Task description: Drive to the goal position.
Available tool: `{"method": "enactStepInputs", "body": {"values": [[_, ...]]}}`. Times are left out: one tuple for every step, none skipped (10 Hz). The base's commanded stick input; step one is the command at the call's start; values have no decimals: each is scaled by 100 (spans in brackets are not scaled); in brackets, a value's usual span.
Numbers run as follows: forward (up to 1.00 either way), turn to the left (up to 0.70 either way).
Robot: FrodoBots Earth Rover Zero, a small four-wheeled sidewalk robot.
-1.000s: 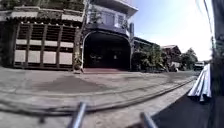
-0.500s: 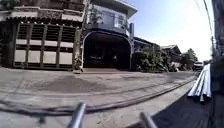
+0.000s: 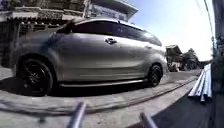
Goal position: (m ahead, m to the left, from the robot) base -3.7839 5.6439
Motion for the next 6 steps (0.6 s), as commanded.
{"method": "enactStepInputs", "body": {"values": [[0, 0], [0, 0], [0, 0], [0, 0], [0, 5], [0, 26]]}}
